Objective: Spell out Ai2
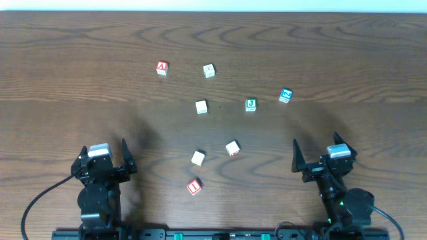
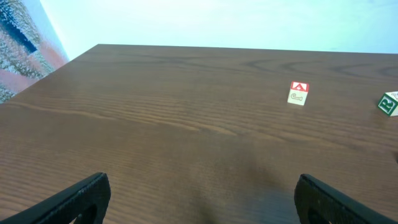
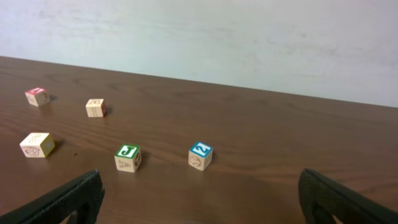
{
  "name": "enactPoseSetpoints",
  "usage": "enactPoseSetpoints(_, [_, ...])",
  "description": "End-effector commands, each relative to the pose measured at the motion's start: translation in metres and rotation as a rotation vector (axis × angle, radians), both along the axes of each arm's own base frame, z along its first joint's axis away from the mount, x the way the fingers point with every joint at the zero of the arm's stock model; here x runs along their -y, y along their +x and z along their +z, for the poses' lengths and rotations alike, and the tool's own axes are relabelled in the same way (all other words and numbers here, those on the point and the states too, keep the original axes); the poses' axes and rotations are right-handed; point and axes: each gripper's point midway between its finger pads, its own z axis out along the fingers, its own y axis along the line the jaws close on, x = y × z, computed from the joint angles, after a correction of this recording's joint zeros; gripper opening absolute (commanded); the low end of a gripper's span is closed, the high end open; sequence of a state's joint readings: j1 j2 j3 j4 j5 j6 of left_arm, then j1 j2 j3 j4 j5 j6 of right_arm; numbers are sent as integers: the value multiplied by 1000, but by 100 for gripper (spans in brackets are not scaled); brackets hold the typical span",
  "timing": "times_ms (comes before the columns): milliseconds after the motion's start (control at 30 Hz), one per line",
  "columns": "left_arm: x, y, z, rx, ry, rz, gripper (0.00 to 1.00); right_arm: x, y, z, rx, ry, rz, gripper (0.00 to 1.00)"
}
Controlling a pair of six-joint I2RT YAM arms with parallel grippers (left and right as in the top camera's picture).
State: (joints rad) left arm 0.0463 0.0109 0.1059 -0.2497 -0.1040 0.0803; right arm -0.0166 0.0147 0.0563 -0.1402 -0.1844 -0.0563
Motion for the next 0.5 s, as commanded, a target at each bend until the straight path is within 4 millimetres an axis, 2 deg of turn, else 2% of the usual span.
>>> enactPoseSetpoints(0, [-3, 0, -10, -19, 18, 12, 95, 1, 0, -6, -7, -11, -1, 99])
enactPoseSetpoints(133, [4, 4, 2, 32, 2, -30, 95, 2, 1, 10, 48, 38, -9, 99])
enactPoseSetpoints(300, [13, 6, 23, 118, -150, -53, 95, 1, -2, 40, 107, 141, -9, 99])
enactPoseSetpoints(367, [18, 4, 44, 159, -158, -81, 95, 1, -6, 60, 143, 140, -7, 99])
enactPoseSetpoints(467, [18, -7, 97, 274, -134, -90, 95, 1, -19, 104, 233, 118, -2, 99])
